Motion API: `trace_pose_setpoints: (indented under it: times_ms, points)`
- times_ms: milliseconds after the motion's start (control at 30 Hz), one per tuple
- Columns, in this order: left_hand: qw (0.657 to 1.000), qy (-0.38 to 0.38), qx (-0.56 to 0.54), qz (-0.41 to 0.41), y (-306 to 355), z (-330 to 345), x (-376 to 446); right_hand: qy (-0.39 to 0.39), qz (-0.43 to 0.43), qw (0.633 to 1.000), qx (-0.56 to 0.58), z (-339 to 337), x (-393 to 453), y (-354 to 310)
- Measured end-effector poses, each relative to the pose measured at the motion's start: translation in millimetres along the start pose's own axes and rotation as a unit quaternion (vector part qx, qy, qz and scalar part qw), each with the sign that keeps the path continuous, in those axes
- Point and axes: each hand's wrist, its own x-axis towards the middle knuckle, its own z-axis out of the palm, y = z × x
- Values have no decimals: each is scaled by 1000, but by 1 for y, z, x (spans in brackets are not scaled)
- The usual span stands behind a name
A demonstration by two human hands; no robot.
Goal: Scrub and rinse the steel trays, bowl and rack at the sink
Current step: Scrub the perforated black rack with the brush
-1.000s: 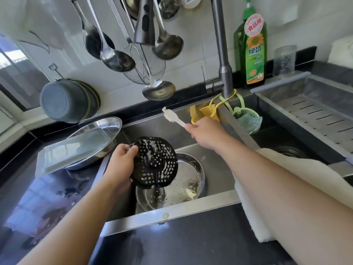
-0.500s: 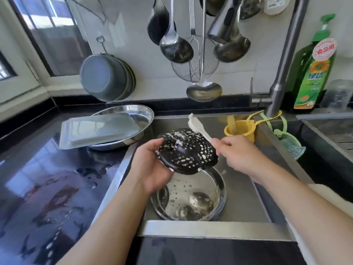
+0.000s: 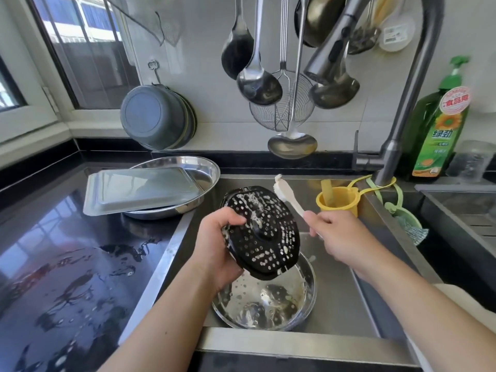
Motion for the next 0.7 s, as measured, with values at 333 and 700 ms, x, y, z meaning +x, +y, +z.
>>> trace_pose_setpoints:
  times_ms: [333,700]
  points:
    - [986,-26,161,45,-18,-3,9,-38,1,999,-5,6,-16,-20]
    - [968,-15,249,27,-17,-6,9,-12,8,999,-45,-11,-13,-19]
